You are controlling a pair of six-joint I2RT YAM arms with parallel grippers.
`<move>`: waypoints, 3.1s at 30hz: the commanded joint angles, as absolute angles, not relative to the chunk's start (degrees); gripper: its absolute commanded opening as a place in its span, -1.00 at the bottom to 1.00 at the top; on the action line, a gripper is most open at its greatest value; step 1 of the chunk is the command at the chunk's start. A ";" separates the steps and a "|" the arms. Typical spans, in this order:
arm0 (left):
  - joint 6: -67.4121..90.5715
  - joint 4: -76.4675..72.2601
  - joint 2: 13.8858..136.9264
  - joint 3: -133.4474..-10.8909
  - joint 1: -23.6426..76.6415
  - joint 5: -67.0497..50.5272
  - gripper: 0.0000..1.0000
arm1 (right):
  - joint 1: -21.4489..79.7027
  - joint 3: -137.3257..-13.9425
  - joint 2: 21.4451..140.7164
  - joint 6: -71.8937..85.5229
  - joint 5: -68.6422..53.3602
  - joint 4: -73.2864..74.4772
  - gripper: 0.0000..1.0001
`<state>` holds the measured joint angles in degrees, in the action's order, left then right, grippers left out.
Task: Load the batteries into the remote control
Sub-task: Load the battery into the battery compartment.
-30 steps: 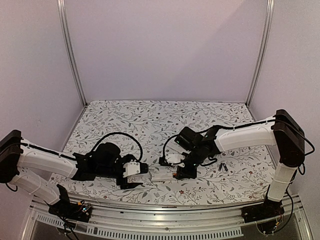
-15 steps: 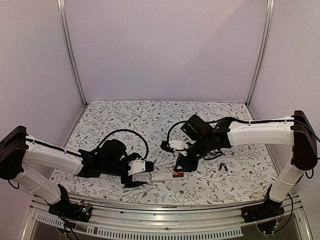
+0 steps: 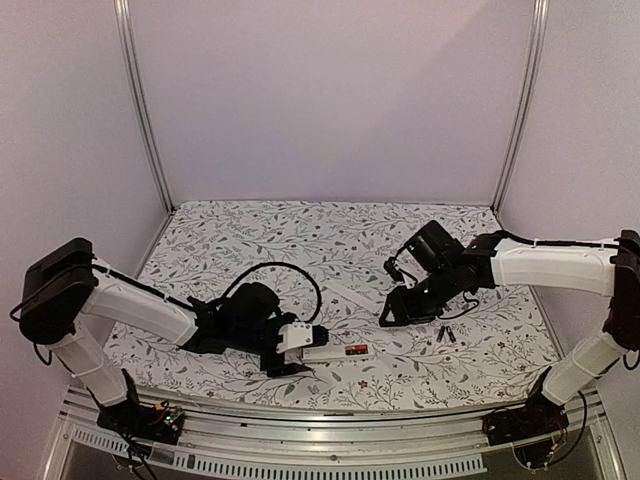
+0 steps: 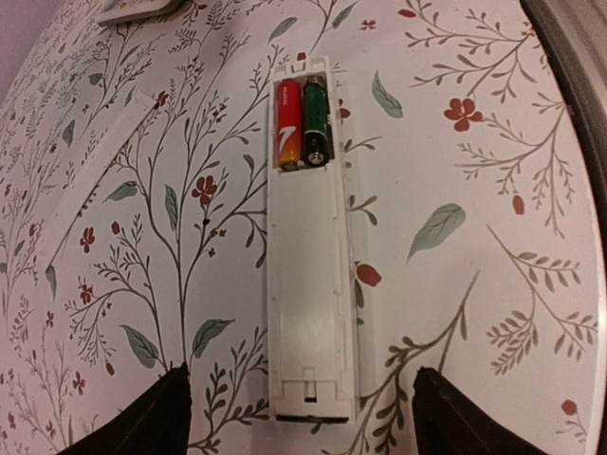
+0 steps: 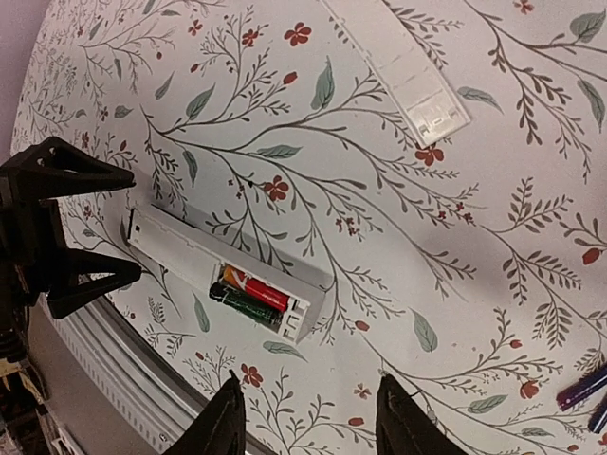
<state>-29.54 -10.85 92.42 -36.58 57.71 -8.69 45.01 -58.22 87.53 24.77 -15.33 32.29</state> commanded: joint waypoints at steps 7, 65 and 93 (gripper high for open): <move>-23.93 -11.35 95.69 -38.54 58.45 -9.16 0.38 | 50.13 -58.52 88.46 35.45 -14.96 34.65 -0.45; -5.47 -17.96 95.03 -33.61 66.19 -2.08 -0.05 | 60.13 -71.91 106.37 31.91 -7.71 36.65 -0.79; -6.14 -18.03 95.12 -33.70 66.10 -2.69 -0.12 | 60.21 -71.82 108.67 30.04 -6.48 37.06 -0.81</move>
<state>-5.91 -17.15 96.01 -34.04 65.54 -2.13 59.90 -71.61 106.52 30.76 -6.81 36.86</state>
